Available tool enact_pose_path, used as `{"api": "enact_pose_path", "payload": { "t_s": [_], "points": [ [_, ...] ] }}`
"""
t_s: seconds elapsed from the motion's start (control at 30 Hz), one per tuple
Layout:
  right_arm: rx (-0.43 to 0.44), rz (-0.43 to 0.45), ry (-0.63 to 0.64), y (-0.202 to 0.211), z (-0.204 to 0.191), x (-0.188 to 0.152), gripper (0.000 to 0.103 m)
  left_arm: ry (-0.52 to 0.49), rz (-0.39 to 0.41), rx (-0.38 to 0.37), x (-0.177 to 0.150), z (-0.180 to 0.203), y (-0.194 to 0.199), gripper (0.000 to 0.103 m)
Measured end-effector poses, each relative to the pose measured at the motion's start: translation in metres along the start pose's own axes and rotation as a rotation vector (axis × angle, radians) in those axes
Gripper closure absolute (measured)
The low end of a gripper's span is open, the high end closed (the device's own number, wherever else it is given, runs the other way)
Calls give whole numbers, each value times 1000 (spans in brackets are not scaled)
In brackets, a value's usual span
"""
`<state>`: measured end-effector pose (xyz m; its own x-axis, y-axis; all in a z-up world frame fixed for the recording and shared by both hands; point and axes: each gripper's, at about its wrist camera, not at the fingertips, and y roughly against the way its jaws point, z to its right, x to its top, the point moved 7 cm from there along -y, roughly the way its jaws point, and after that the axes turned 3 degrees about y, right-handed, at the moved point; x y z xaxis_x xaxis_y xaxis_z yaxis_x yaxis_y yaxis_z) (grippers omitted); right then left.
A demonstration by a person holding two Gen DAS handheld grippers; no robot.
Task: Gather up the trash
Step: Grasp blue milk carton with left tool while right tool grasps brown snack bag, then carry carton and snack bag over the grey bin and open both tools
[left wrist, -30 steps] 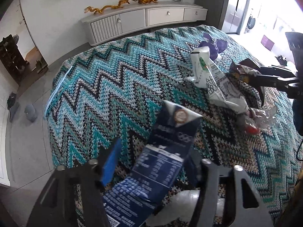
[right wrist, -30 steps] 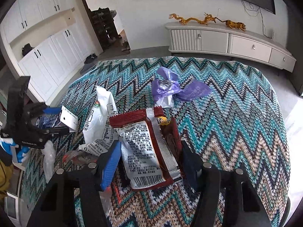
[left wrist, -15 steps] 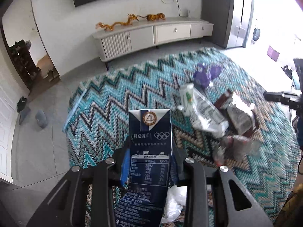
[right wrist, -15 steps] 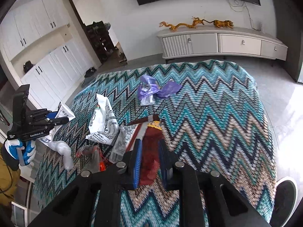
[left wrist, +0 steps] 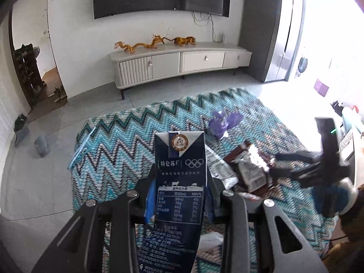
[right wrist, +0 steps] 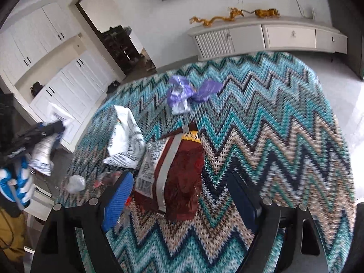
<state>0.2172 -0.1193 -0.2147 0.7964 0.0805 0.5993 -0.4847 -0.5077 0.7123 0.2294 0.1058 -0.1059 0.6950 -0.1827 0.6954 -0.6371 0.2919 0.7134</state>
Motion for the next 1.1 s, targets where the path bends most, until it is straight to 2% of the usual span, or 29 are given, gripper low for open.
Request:
{"api": "enact_pose_path", "payload": {
  "t_s": [0.07,0.13,0.17,0.2,0.37,0.53,0.7,0.87,0.97,1.1],
  "points": [
    [-13,-21,8,-12,-1,-3,21,9,8,-11,2,6,1,70],
    [-16,-33,32,-19,-5,-7,42,10,14,-20,4,13,2,70],
    [-8,-41,50,-21,-8,-9,60,11,15,-24,5,17,2,70],
    [0,-40,59,-20,-10,-11,68,12,17,-29,6,21,2,70],
    [26,6,89,2,-14,-19,85,16,25,-54,13,45,2,70],
    [30,86,50,43,1,-25,87,-2,23,-107,20,87,-1,70],
    [-9,178,-4,101,37,-33,87,-46,10,-214,31,158,-16,70],
    [-128,241,-91,168,94,-59,87,-121,-21,-347,34,251,-39,70],
    [-224,257,-152,201,132,-81,87,-174,-59,-407,31,311,-57,70],
    [-310,246,-266,231,191,-119,87,-218,-103,-471,22,382,-74,70]
  ]
}}
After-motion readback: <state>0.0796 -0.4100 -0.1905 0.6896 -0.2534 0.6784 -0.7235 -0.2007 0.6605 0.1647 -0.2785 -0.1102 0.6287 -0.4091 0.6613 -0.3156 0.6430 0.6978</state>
